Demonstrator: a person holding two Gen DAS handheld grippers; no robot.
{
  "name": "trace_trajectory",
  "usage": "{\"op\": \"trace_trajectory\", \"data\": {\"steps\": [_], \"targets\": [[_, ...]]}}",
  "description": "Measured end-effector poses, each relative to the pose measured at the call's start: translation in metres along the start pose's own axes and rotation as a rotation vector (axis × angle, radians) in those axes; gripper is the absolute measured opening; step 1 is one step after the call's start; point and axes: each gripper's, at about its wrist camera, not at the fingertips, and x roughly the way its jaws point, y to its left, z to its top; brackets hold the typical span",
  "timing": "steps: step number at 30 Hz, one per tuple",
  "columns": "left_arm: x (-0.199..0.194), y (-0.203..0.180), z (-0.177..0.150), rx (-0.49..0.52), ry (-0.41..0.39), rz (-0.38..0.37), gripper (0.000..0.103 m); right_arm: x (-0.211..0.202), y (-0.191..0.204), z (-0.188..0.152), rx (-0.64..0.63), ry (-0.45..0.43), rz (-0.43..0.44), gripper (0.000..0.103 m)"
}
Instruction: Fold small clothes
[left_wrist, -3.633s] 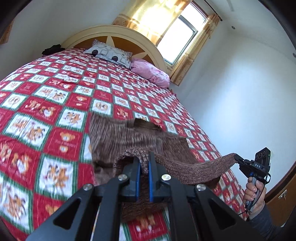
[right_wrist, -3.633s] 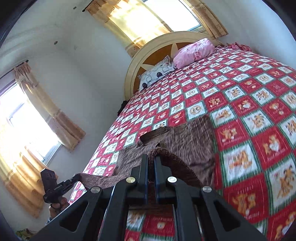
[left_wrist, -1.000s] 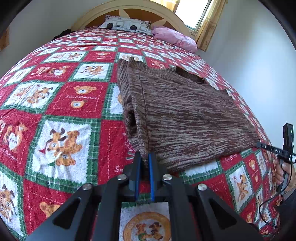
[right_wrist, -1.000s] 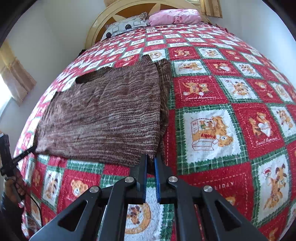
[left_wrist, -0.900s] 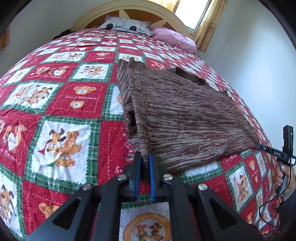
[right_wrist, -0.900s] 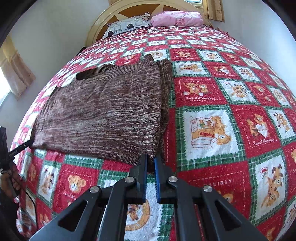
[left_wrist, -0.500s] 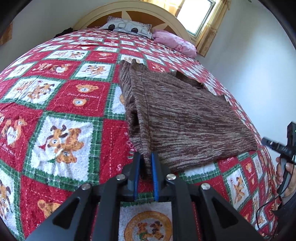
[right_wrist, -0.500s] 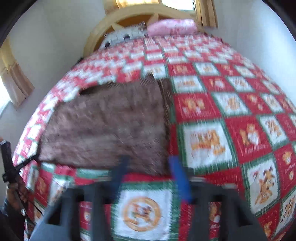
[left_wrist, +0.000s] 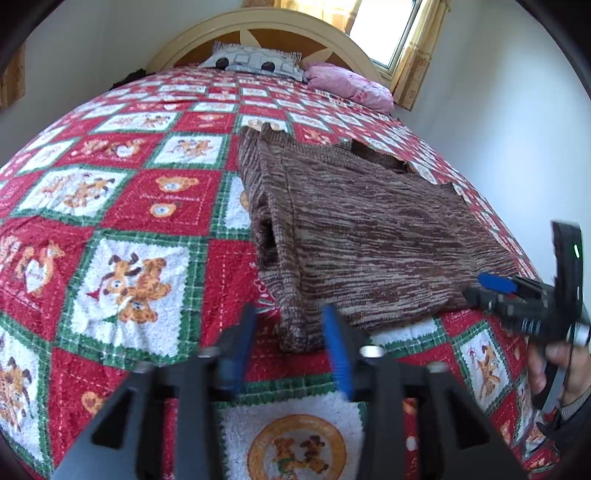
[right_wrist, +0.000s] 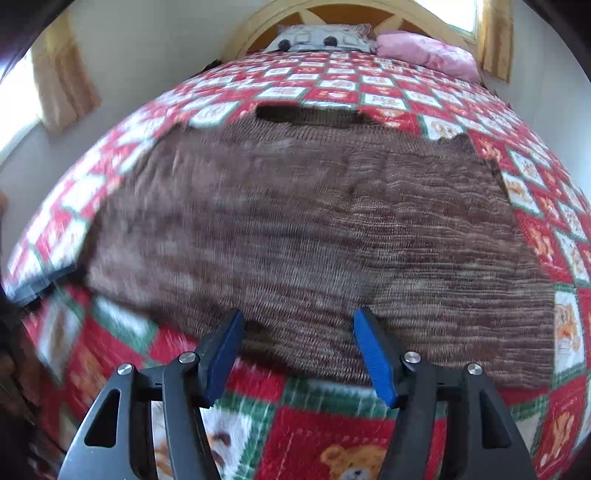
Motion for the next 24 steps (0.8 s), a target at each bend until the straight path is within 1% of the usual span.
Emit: {"op": "trace_trajectory", "data": {"steps": [1, 2, 3, 5, 6, 8, 9, 11, 13, 16, 19, 22, 23, 24], "targets": [[-0.002, 0.000, 0.000, 0.000, -0.010, 0.013, 0.066, -0.003, 0.004, -0.004, -0.028, 0.005, -0.017, 0.063], [-0.003, 0.001, 0.000, -0.001, -0.016, 0.013, 0.072, -0.006, 0.006, -0.008, -0.043, 0.023, -0.015, 0.063], [-0.004, 0.002, 0.000, -0.005, -0.020, -0.001, 0.072, -0.008, 0.006, -0.009, -0.052, 0.036, -0.012, 0.063], [-0.003, 0.005, 0.000, -0.016, -0.014, -0.003, 0.072, -0.013, 0.005, -0.007, -0.058, 0.045, -0.006, 0.063], [-0.002, 0.005, 0.001, -0.020, -0.012, -0.003, 0.072, -0.018, 0.003, -0.003, -0.029, 0.036, 0.016, 0.063], [-0.001, 0.005, 0.001, -0.024, -0.010, -0.001, 0.072, -0.029, 0.003, 0.010, 0.019, -0.017, 0.058, 0.063], [-0.001, 0.005, 0.001, -0.024, -0.008, 0.004, 0.072, -0.034, 0.009, 0.020, 0.023, -0.053, 0.059, 0.063], [0.001, 0.004, 0.001, -0.019, -0.004, 0.013, 0.072, -0.037, 0.026, 0.036, 0.010, -0.095, 0.075, 0.063], [0.002, 0.002, 0.001, -0.009, 0.001, 0.026, 0.072, -0.031, 0.043, 0.048, -0.004, -0.100, 0.094, 0.063], [0.002, 0.001, 0.001, -0.007, 0.002, 0.029, 0.073, -0.013, 0.067, 0.063, -0.035, -0.102, 0.091, 0.063], [0.001, 0.003, 0.000, -0.017, 0.000, 0.019, 0.073, 0.005, 0.083, 0.061, -0.044, -0.081, 0.089, 0.063], [0.002, 0.004, 0.000, -0.019, 0.002, 0.010, 0.074, 0.028, 0.090, 0.046, -0.037, -0.006, 0.107, 0.063], [0.002, 0.004, 0.000, -0.018, 0.004, 0.007, 0.076, 0.026, 0.092, 0.040, -0.049, -0.047, 0.095, 0.063], [0.001, 0.004, 0.000, -0.016, 0.005, 0.007, 0.076, 0.024, 0.094, 0.034, -0.065, -0.064, 0.084, 0.063]]}}
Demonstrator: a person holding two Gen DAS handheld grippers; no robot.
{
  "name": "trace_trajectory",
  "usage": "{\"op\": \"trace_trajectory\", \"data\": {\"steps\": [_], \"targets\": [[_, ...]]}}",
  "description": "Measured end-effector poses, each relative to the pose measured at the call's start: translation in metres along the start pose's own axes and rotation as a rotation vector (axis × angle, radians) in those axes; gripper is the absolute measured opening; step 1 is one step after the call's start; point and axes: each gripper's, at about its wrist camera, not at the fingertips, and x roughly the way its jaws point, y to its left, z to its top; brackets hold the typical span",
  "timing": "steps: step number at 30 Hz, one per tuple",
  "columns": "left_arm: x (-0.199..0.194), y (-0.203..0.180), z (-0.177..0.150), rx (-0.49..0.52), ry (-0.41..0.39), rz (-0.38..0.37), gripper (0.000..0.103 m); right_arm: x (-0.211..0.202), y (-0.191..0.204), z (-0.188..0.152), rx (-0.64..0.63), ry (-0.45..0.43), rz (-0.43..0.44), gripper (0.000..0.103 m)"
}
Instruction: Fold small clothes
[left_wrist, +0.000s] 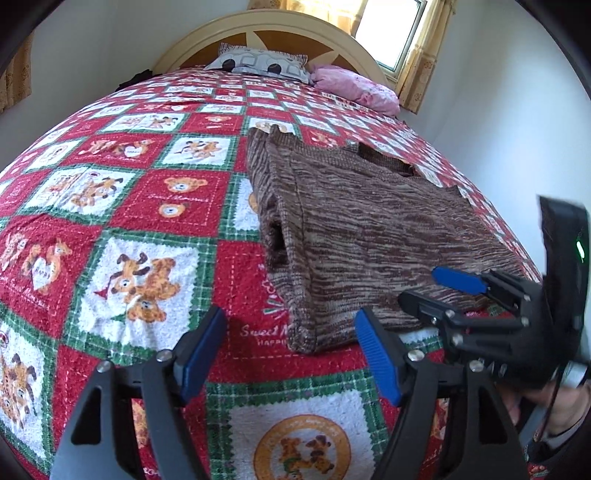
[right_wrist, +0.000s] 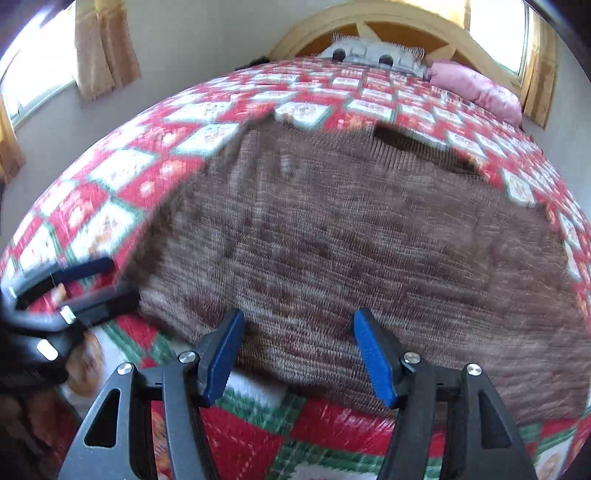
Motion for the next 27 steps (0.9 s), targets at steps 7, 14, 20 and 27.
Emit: {"op": "trace_trajectory", "data": {"steps": [7, 14, 20, 27], "targets": [[0.000, -0.002, 0.000, 0.008, 0.009, 0.000, 0.080, -0.009, -0.001, -0.010, -0.008, 0.004, 0.011, 0.063], [-0.023, 0.006, 0.006, 0.095, 0.014, 0.047, 0.080, -0.018, 0.003, -0.020, -0.074, -0.008, 0.010, 0.063], [-0.016, 0.045, 0.026, 0.063, 0.015, 0.124, 0.082, -0.026, 0.013, -0.021, -0.100, -0.020, -0.011, 0.063], [0.000, 0.080, 0.041, -0.037, 0.012, 0.118, 0.082, -0.042, 0.061, -0.009, -0.262, -0.130, 0.026, 0.063]]}}
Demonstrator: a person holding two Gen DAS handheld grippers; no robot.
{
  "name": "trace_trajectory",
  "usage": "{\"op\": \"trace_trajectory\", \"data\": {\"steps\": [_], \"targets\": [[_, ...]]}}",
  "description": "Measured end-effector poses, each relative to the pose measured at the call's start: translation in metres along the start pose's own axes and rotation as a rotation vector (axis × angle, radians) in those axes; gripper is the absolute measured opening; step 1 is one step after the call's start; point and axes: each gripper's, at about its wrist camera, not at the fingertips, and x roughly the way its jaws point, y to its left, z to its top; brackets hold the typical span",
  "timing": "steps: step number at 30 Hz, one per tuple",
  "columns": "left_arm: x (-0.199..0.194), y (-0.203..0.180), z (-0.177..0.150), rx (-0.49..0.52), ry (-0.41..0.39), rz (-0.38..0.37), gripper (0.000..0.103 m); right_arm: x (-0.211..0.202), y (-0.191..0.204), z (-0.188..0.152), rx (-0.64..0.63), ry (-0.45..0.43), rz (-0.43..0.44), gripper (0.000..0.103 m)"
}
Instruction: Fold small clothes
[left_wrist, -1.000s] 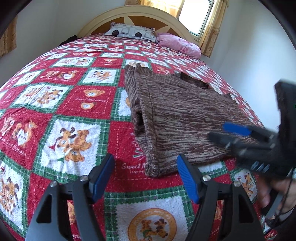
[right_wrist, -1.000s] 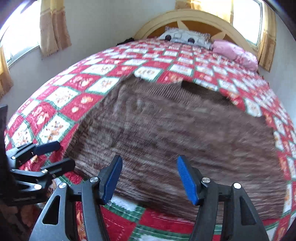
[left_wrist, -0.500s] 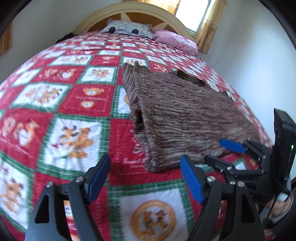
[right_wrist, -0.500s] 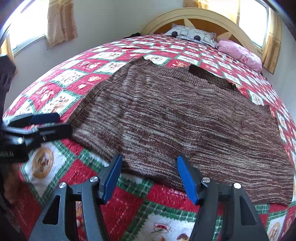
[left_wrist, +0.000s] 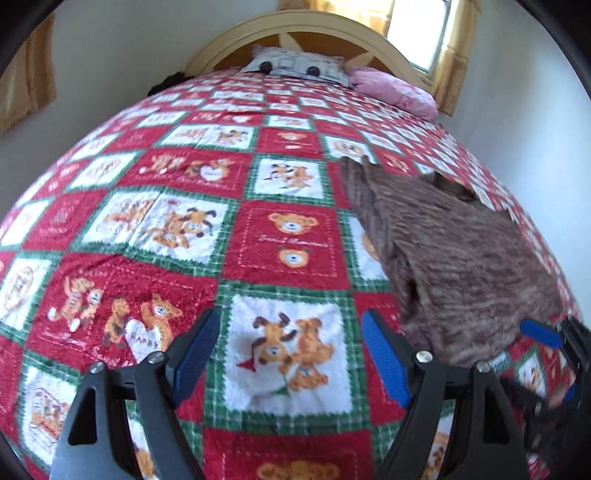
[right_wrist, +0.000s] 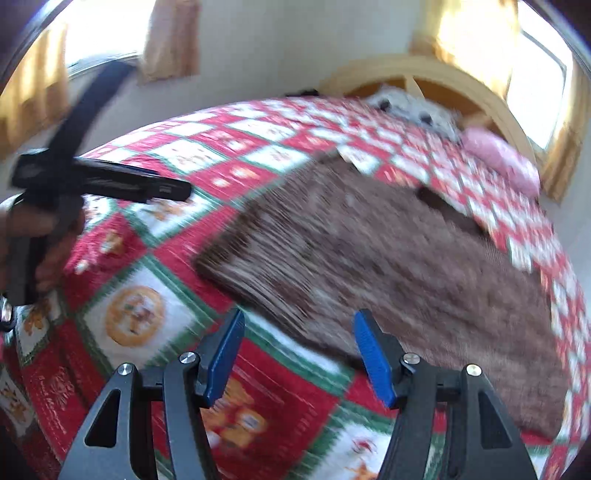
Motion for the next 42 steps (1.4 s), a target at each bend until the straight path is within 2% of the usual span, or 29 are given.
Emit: {"op": "trace_trajectory", "data": {"steps": [6, 9, 11, 12, 13, 19, 23, 31, 32, 34, 37, 39, 42], "targets": [[0.004, 0.001, 0.009, -0.016, 0.031, -0.055, 0.082, 0.026, 0.042, 0.015, -0.129, 0.008, -0.011, 0.063], [0.002, 0.000, 0.022, -0.018, 0.036, -0.088, 0.082, 0.041, 0.049, 0.020, -0.154, 0.025, -0.051, 0.062], [0.002, -0.002, 0.031, -0.009, 0.031, -0.108, 0.082, 0.044, 0.046, 0.023, -0.137, 0.026, -0.033, 0.046], [0.002, -0.005, 0.036, 0.001, 0.021, -0.119, 0.082, 0.045, 0.044, 0.023, -0.128, 0.037, -0.015, 0.030], [0.002, -0.007, 0.039, 0.010, 0.016, -0.128, 0.082, 0.045, 0.043, 0.022, -0.124, 0.037, -0.007, 0.021], [0.024, -0.029, 0.058, 0.035, 0.023, -0.198, 0.082, 0.050, 0.037, 0.020, -0.092, 0.036, 0.020, 0.020], [0.046, -0.047, 0.069, 0.058, 0.027, -0.167, 0.082, 0.049, 0.038, 0.020, -0.086, 0.035, 0.026, 0.020], [0.078, -0.065, 0.080, 0.115, 0.056, -0.159, 0.080, 0.052, 0.039, 0.018, -0.092, 0.030, 0.017, 0.020], [0.082, -0.065, 0.081, 0.116, 0.058, -0.154, 0.079, 0.052, 0.040, 0.018, -0.094, 0.028, 0.018, 0.020], [0.088, -0.063, 0.082, 0.105, 0.062, -0.150, 0.068, 0.052, 0.039, 0.018, -0.091, 0.028, 0.021, 0.019], [0.091, -0.058, 0.085, 0.077, 0.056, -0.178, 0.063, 0.053, 0.037, 0.018, -0.082, 0.027, 0.031, 0.019], [0.093, -0.058, 0.087, 0.064, 0.070, -0.212, 0.046, 0.053, 0.037, 0.018, -0.079, 0.027, 0.035, 0.019], [0.098, -0.057, 0.089, 0.042, 0.084, -0.234, 0.040, 0.053, 0.035, 0.018, -0.073, 0.026, 0.041, 0.019]]}}
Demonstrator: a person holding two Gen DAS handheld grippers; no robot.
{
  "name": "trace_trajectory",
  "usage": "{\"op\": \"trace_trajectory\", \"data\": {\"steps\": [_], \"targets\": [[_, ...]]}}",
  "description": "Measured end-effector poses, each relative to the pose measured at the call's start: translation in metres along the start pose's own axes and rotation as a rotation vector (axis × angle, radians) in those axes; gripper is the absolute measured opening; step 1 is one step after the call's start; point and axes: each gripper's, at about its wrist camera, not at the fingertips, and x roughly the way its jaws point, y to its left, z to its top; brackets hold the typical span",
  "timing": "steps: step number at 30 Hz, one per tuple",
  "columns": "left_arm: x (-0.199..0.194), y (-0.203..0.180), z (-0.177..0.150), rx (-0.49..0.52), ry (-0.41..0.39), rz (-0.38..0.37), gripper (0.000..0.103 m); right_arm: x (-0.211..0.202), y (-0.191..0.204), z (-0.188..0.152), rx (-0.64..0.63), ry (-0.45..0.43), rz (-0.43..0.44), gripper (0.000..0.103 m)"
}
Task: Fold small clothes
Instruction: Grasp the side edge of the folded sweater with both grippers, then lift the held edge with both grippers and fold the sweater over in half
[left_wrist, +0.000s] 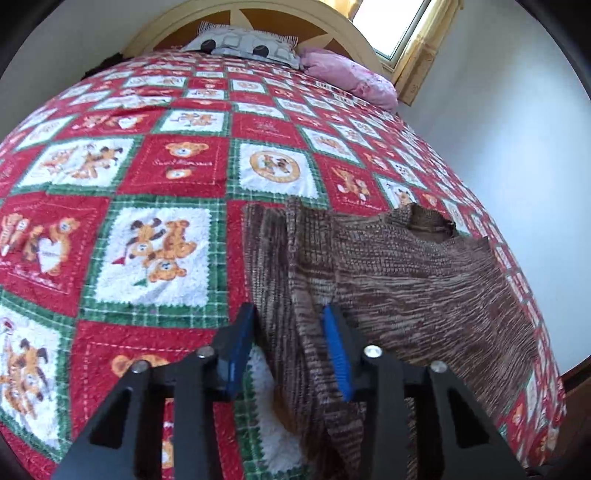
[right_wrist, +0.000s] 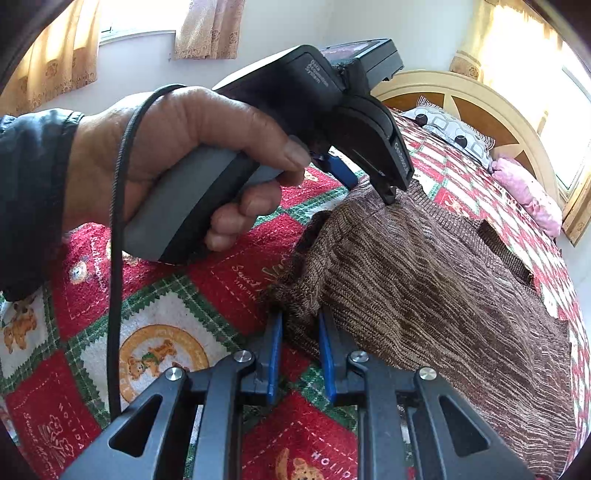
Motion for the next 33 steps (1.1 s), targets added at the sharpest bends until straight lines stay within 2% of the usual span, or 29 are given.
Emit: {"op": "trace_trajectory", "data": {"steps": [5, 8, 9, 11, 16, 22, 29, 33], "targets": [[0.004, 0.009, 0.007, -0.098, -0.010, -0.031, 0.042, 0.001, -0.005, -0.001, 0.003, -0.003, 0.001, 0.019], [0.008, 0.006, 0.010, -0.082, -0.017, -0.035, 0.041, 0.002, -0.005, -0.002, -0.003, -0.004, -0.006, 0.019], [0.008, 0.004, 0.011, -0.066, -0.018, -0.034, 0.032, 0.002, -0.003, -0.003, -0.003, -0.005, -0.006, 0.019], [0.008, 0.007, 0.012, -0.084, -0.012, -0.079, 0.008, -0.002, -0.005, -0.004, 0.012, -0.016, 0.005, 0.008], [0.000, 0.014, 0.013, -0.132, -0.023, -0.119, 0.008, -0.016, -0.023, -0.005, 0.096, -0.045, 0.056, 0.007], [-0.011, 0.012, 0.018, -0.195, -0.059, -0.171, 0.007, -0.040, -0.047, -0.010, 0.161, -0.105, 0.059, 0.007], [-0.022, -0.007, 0.031, -0.225, -0.089, -0.214, 0.007, -0.064, -0.082, -0.018, 0.264, -0.162, 0.055, 0.007], [-0.030, -0.030, 0.041, -0.212, -0.112, -0.240, 0.007, -0.082, -0.095, -0.025, 0.293, -0.199, 0.046, 0.006]]}}
